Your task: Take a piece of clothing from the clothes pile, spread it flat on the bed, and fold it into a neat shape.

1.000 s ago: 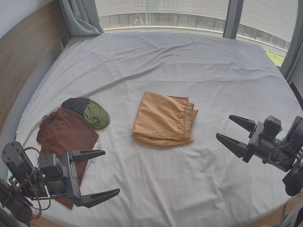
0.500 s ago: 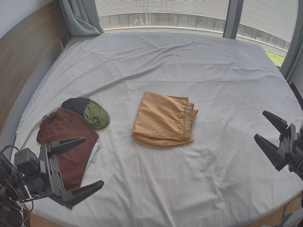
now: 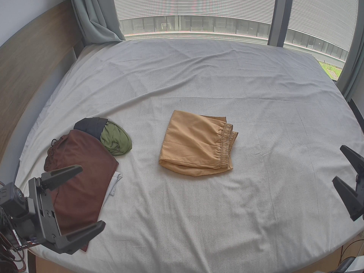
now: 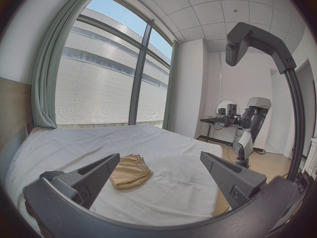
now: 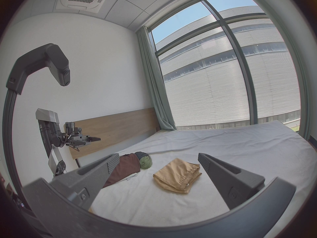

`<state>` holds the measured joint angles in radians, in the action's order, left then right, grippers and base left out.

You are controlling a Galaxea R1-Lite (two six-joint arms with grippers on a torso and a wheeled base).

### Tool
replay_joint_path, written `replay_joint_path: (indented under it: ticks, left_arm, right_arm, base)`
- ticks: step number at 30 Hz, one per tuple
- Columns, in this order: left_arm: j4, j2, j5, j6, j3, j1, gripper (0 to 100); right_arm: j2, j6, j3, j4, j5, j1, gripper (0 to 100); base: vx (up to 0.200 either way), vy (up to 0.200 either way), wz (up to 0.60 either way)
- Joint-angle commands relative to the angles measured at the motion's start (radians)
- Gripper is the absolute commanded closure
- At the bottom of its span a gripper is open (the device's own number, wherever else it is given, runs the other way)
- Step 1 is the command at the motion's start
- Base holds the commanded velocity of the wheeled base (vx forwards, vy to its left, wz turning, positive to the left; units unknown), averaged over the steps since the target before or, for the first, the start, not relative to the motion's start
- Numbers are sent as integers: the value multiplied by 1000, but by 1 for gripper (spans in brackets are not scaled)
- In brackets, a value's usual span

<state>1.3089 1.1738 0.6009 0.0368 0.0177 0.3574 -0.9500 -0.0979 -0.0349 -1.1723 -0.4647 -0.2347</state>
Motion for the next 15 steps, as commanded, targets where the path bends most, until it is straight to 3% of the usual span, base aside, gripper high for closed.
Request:
replay_joint_path:
  ticks: [1,2,4,5,8,9,15]
  left_arm:
    - [-99,-180,-64,-8,-18,-5,0]
    - [-135,-229,-90,-8,-18,-5,0]
    - [-151,-249,-96,-9,-18,-5,0]
    - [-201,-303,-105,-11,-18,-5,0]
    - [-264,-361,-108,-12,-18,-6,0]
    - [-335,-425,-115,-20,-18,-11,0]
    - [-499,-586,-159,-25,-15,-37,0]
  right_arm:
    - [283,1,-13,178,1,66,0]
    - [373,1,-25,280,-2,103,0]
    - [409,1,-30,321,-3,117,0]
    - [507,0,-42,436,-6,143,0]
    - [605,-2,-56,548,-6,152,0]
    - [686,-3,-65,651,-2,153,0]
    - [870,-20,-62,841,8,181,0]
  base:
    - [0,0,0]
    - [0,0,0]
    - [0,0,0]
    - [0,0,0]
    - [0,0,0]
    - [0,0,0]
    - [0,0,0]
